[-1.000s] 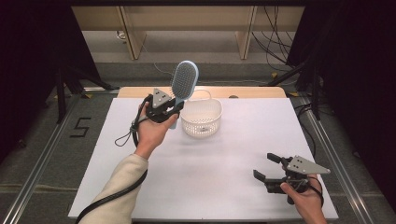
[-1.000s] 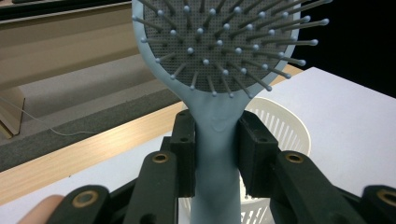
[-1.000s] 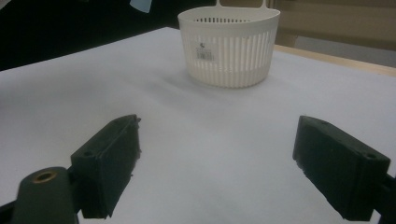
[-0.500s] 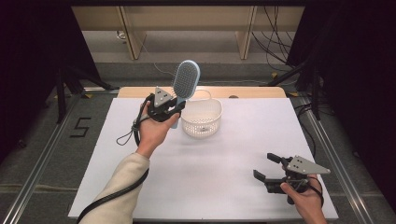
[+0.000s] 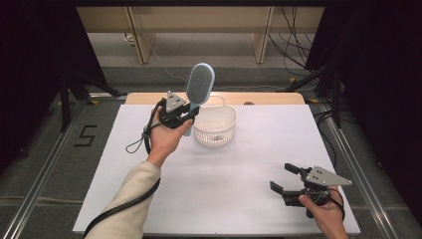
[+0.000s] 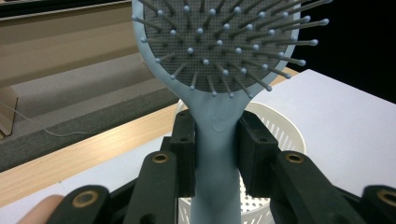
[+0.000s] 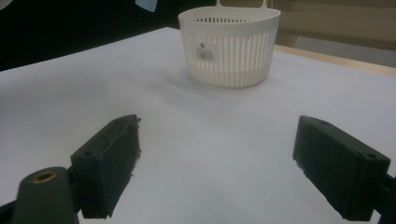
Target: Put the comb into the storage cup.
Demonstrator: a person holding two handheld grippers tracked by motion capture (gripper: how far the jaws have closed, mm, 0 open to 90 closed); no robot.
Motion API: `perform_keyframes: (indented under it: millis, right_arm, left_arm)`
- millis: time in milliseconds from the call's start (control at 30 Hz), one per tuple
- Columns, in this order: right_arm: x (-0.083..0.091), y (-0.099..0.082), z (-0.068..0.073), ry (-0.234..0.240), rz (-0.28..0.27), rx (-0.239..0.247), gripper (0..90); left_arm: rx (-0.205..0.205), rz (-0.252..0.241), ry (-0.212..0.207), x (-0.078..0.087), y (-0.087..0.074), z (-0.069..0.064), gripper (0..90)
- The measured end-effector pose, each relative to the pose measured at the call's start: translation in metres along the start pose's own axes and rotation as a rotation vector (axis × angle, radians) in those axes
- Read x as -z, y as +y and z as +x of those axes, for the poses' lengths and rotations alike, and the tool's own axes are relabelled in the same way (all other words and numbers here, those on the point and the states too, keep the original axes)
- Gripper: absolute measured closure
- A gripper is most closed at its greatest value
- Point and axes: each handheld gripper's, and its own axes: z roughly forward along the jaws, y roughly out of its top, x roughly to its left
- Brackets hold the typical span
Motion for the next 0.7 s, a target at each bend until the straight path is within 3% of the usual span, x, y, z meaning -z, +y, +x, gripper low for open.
perform_keyframes:
  millis: [700]
  right_arm:
    - [0.0, -0.0001, 0.0, 0.001, 0.002, -0.002, 15.5]
  left_arm:
    - [0.001, -0.004, -0.009, -0.004, 0.0059, -0.0022, 69.8]
